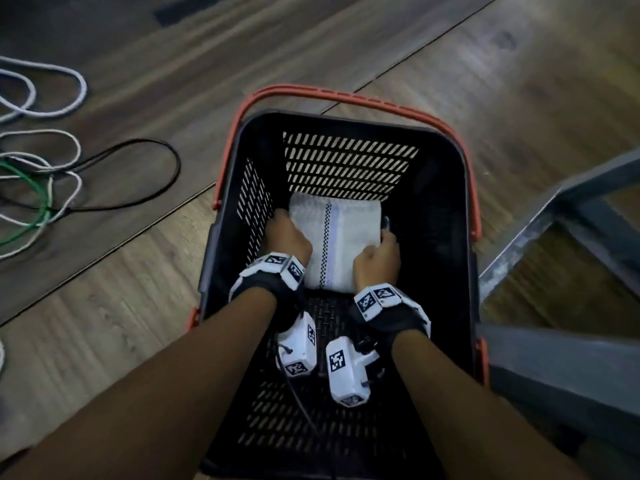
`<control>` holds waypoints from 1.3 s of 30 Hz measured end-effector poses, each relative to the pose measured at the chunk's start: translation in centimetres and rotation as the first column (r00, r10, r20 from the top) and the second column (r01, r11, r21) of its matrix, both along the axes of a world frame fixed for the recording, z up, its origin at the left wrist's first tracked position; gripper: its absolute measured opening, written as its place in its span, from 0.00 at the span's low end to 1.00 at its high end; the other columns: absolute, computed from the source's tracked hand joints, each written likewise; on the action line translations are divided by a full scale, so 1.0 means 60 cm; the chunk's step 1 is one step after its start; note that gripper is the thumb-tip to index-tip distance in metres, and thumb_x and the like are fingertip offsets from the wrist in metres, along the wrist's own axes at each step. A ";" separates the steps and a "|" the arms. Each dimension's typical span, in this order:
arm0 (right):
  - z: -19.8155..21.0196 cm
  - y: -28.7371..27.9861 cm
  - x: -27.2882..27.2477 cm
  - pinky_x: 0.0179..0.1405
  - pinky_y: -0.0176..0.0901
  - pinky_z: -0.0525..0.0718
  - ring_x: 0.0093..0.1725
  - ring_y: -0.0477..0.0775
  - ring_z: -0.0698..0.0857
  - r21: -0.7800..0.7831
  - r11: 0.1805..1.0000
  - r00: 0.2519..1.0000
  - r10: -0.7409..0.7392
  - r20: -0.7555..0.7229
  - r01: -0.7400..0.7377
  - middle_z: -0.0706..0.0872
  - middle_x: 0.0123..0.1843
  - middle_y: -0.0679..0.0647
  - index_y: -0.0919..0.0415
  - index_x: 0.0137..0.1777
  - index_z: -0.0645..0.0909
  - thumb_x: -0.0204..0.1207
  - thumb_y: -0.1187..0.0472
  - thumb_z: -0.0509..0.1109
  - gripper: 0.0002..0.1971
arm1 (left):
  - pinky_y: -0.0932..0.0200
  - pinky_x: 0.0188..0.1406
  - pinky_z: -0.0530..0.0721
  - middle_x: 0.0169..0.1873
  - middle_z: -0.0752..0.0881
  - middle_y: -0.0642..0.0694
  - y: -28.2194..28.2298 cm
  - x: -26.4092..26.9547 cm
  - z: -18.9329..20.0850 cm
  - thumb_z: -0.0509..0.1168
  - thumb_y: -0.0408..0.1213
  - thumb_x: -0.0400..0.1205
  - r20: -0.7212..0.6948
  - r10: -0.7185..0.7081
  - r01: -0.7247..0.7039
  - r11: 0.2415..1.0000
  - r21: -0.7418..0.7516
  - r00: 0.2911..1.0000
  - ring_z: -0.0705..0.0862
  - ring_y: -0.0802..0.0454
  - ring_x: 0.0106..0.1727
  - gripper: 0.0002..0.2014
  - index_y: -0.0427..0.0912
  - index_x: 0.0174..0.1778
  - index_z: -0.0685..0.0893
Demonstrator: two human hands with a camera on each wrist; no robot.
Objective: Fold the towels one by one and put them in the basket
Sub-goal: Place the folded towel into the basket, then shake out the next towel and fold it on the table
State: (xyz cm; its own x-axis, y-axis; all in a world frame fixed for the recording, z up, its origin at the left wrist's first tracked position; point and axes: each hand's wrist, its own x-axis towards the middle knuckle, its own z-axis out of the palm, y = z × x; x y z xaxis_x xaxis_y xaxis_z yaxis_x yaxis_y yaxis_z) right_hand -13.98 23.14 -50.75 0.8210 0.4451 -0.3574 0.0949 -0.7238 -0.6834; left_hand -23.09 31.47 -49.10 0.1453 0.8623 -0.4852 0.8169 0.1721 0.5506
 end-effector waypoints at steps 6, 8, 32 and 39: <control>-0.039 -0.001 -0.014 0.77 0.52 0.61 0.81 0.59 0.59 -0.123 0.946 0.844 0.323 0.428 -0.300 0.60 0.82 0.59 0.59 0.80 0.58 0.79 0.63 0.58 0.29 | 0.39 0.71 0.69 0.81 0.56 0.38 -0.027 0.004 -0.055 0.54 0.37 0.82 -0.181 -0.228 0.282 0.880 0.381 0.957 0.57 0.39 0.80 0.30 0.45 0.80 0.53; -0.058 -0.004 -0.015 0.80 0.53 0.57 0.83 0.57 0.53 -0.222 0.908 0.781 0.419 0.463 -0.356 0.54 0.85 0.57 0.58 0.81 0.58 0.81 0.59 0.54 0.27 | 0.42 0.73 0.65 0.82 0.55 0.41 -0.032 -0.005 -0.084 0.49 0.42 0.84 -0.229 -0.314 0.385 0.823 0.417 0.921 0.55 0.42 0.82 0.28 0.49 0.81 0.51; 0.590 -0.301 -0.101 0.57 0.47 0.77 0.63 0.64 0.81 -0.482 0.533 0.619 0.785 -0.025 -0.696 0.82 0.64 0.69 0.73 0.61 0.79 0.84 0.59 0.56 0.18 | 0.53 0.53 0.79 0.57 0.84 0.35 -0.228 -0.148 0.508 0.53 0.50 0.82 -0.359 -0.727 0.795 0.602 0.076 0.585 0.83 0.38 0.56 0.20 0.37 0.50 0.81; 0.847 -0.546 -0.086 0.61 0.44 0.74 0.63 0.59 0.81 -0.535 0.655 0.684 0.706 0.184 -0.534 0.83 0.64 0.61 0.64 0.62 0.79 0.83 0.54 0.59 0.17 | 0.60 0.34 0.68 0.33 0.78 0.40 -0.390 -0.146 0.791 0.58 0.45 0.81 -0.292 -0.796 0.801 0.360 0.478 0.531 0.76 0.46 0.36 0.15 0.38 0.37 0.81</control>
